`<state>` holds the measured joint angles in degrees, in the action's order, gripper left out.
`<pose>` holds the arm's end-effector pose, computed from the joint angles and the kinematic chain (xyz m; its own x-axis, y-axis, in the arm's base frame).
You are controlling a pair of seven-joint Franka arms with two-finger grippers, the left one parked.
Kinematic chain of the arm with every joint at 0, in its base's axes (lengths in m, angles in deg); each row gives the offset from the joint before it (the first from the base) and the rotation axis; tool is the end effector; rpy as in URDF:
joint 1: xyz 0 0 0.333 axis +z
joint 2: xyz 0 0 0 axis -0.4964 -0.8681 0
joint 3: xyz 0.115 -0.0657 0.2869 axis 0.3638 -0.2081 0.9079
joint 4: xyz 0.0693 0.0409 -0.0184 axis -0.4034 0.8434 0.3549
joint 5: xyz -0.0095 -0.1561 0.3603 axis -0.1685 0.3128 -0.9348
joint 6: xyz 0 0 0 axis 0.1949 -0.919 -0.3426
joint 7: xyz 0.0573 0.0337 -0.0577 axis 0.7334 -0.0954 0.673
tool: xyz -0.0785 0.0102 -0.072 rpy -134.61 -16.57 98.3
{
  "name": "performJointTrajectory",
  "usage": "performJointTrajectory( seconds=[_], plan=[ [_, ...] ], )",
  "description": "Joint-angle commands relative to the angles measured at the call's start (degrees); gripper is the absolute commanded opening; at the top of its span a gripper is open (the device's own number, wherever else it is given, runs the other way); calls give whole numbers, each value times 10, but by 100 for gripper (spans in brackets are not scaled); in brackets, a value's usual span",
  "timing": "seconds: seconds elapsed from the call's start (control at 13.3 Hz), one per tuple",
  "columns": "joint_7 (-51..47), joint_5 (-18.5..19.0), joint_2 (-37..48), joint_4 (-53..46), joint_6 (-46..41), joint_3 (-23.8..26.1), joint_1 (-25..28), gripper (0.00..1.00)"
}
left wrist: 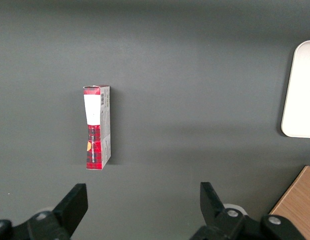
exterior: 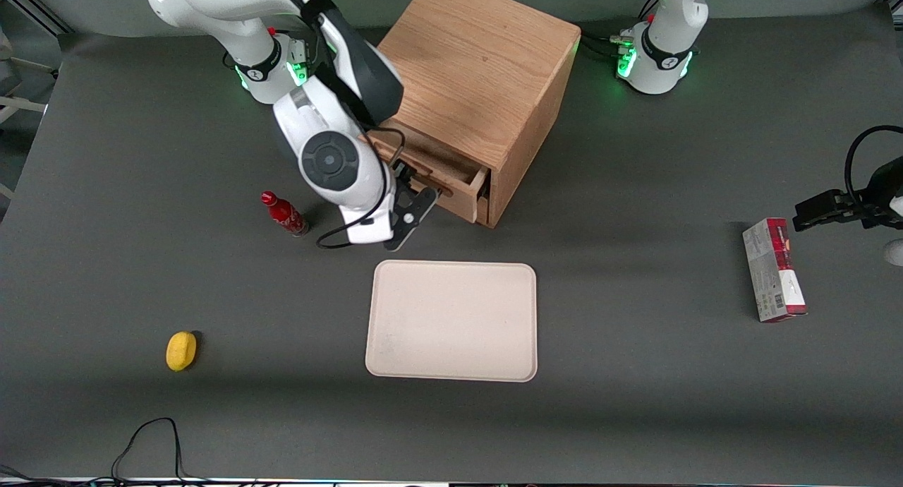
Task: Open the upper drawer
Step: 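Pull the upper drawer outward by its handle with the right gripper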
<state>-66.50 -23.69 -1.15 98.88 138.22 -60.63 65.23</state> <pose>0.5462 0.3766 0.3919 0.6430 0.7503 -0.1537 0.7193 -0.6605 -0.2154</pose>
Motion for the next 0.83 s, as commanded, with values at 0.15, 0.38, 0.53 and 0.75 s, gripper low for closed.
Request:
performJointTrajectory(
  seconds=[0.15,0.38,0.53,0.75],
  plan=[
    [28,4,-28,-33,2,0,-49,100],
    [54,2,-47,-61,5,0,-72,100],
    [54,2,-56,-81,6,-1,-82,100],
    [59,-2,-77,-119,5,0,-101,100]
  ],
)
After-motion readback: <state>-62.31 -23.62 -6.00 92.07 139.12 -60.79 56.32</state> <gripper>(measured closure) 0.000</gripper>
